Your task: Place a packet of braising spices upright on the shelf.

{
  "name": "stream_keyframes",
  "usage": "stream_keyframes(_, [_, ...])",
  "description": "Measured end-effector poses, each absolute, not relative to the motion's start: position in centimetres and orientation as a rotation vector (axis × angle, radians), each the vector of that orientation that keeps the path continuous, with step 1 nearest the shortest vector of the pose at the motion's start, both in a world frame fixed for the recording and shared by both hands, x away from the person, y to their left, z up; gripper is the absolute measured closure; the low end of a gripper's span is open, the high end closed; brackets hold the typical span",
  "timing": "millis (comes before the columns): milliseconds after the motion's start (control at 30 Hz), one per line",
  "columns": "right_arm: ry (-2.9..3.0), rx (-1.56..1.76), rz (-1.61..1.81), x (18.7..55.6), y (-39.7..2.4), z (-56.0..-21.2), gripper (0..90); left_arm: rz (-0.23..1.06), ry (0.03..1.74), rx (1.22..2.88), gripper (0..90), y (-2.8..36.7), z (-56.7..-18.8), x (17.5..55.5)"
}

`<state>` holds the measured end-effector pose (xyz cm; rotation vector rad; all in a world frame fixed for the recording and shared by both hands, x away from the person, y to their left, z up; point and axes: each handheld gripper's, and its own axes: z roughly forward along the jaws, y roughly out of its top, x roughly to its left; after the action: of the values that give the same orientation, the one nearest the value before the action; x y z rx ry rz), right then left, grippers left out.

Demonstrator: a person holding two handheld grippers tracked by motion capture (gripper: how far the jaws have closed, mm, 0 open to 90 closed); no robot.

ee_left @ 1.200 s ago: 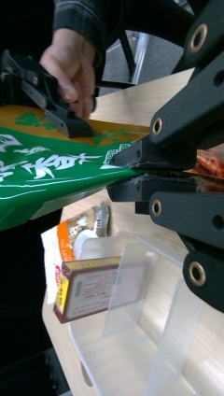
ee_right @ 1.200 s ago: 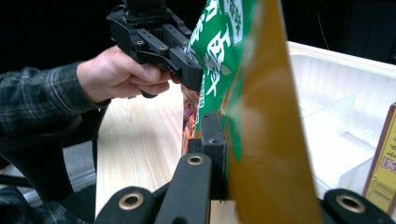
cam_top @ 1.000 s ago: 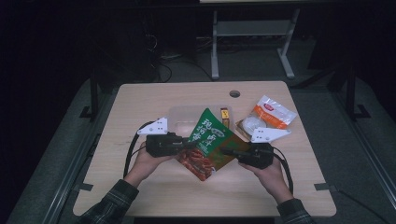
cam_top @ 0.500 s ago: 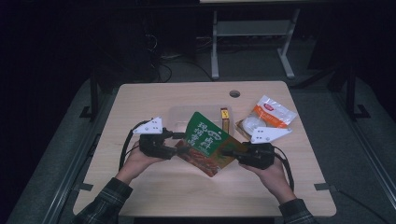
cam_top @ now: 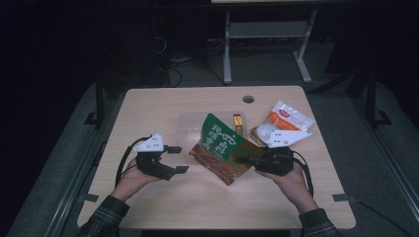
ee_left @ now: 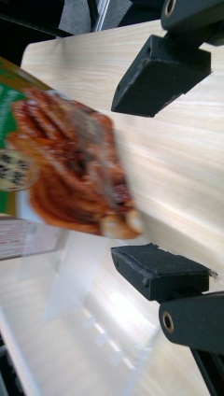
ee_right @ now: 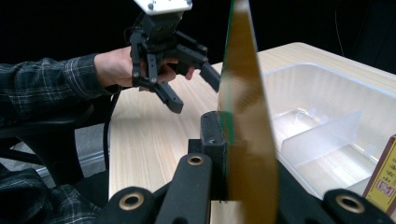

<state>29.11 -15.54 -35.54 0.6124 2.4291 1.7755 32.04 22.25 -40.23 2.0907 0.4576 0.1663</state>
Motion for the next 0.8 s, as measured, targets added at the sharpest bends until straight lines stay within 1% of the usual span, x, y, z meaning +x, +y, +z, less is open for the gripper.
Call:
stream_keyframes(333, [2.436,0.619,1.759,29.3,-15.2,-33.8,90.0,0.201,0.487,2.165,21.1,23.3,-42.0,30.6])
stream_keyframes(400, [2.432,0.617,1.745,29.4,-15.0,-33.5,90.0,0.215,0.475,2.207,20.2,23.4,-42.2,30.4])
stream_keyframes(800, [2.396,0.683,1.73,30.9,-13.7,-31.8,90.0,0.228,0.486,2.223,17.3,23.4,-43.2,30.3])
